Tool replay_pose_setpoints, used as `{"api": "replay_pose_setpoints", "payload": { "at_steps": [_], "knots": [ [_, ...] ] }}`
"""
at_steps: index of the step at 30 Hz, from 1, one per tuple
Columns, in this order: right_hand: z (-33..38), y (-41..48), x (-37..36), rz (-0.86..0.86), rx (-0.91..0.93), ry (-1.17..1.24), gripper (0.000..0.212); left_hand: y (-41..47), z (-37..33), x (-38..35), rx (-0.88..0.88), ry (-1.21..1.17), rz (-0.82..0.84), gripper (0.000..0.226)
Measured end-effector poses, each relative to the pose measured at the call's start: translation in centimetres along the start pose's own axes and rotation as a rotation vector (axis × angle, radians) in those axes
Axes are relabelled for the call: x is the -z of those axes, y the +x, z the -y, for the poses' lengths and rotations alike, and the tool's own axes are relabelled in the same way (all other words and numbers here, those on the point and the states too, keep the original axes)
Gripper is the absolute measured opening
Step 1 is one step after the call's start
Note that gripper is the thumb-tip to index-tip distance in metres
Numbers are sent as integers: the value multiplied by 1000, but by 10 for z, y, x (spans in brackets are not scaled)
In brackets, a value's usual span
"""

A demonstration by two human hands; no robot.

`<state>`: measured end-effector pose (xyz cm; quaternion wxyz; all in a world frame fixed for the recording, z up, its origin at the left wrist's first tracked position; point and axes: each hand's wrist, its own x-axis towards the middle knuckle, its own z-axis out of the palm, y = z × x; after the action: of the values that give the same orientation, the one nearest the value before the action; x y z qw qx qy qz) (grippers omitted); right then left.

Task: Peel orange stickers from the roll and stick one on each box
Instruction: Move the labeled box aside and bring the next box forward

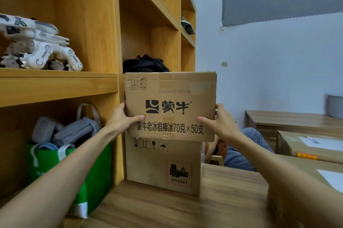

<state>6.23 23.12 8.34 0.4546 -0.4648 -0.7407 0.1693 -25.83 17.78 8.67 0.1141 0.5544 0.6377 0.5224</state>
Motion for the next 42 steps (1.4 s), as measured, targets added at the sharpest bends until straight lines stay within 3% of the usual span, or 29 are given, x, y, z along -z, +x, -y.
{"api": "replay_pose_setpoints", "payload": {
  "at_steps": [5, 11, 17, 22, 27, 35, 42],
  "knots": [
    [4, -33, 39, -48, -22, -81, 56, -44, -31, 10, -121, 58, 47, 96],
    [11, -98, 95, -61, -6, -59, 51, -117, -73, 18, -273, 75, 37, 87],
    [4, -175, 129, -60, 19, -14, 54, -208, -88, 15, -342, -25, 28, 91],
    [-21, -239, 132, -38, 25, 107, 59, -276, -79, 0, -309, -53, 0, 93],
    [-48, -289, 122, 0, -27, 66, 61, -330, -55, -29, -260, -96, 10, 94],
    [-89, -315, 102, 69, -169, 14, 57, -365, -7, -62, -118, -109, 63, 89],
    [-113, -327, 92, 15, -185, -62, 56, -375, 14, -87, -43, -133, 81, 95]
  ]
}}
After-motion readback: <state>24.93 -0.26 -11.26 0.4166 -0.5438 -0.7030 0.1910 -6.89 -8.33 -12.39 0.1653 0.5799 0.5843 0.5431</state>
